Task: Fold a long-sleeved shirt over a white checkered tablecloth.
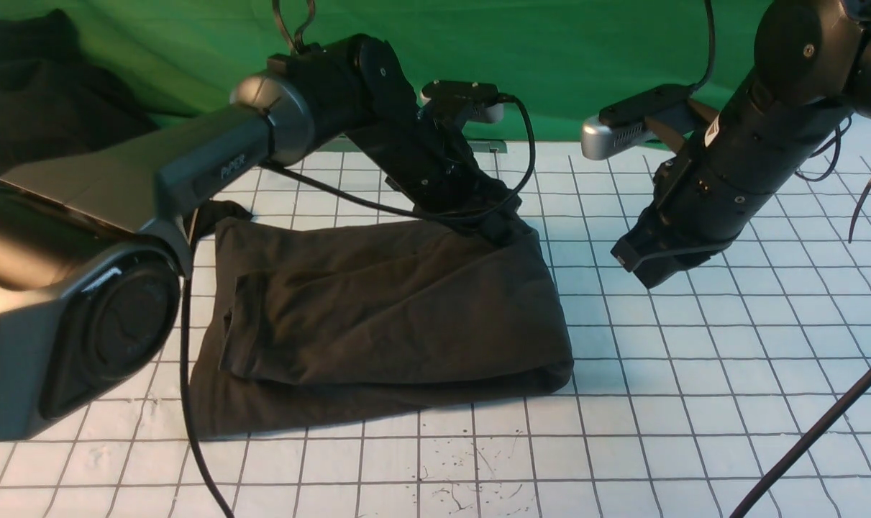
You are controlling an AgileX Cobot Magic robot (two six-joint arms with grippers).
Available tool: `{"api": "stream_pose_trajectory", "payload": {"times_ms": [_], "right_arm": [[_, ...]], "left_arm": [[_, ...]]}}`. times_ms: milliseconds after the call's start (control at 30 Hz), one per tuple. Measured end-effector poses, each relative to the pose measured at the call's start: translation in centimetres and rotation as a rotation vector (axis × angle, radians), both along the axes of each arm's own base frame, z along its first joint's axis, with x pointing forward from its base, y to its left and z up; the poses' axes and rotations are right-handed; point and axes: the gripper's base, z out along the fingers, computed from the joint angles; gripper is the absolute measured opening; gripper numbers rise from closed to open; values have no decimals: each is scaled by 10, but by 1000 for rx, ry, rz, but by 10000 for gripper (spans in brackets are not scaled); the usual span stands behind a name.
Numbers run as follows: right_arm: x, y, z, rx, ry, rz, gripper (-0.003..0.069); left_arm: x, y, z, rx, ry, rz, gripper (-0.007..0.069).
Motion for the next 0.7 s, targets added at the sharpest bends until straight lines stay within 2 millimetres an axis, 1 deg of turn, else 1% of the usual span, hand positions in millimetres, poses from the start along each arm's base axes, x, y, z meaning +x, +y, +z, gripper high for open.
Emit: {"api": "stream_pose_trajectory", "payload": {"times_ms": [167,233,267,367,467,533,633,700], "right_arm": [[0,0,0,2,-2,-1,-2],[0,0,0,2,-3,1,-2],[0,0,0,2,-3,3,-2],[0,2,0,18,3,0,-2],[-1,3,1,38,10,4,-2],[-1,5,1,50,12,14,-2],[-4,9,2,88,28,59,-1],[-4,9,2,93,28,69,0]], "left_arm": [[-2,0,-1,9,24,-16,154],[-3,0,-1,12,26,-22,130],[-3,0,-1,16,22,-34,99],[-3,0,-1,18,21,-40,38],[-3,0,2,15,16,-36,12],[-2,0,5,13,13,-29,10],[2,1,21,21,-15,-4,9],[3,1,26,29,-30,-3,9]]}}
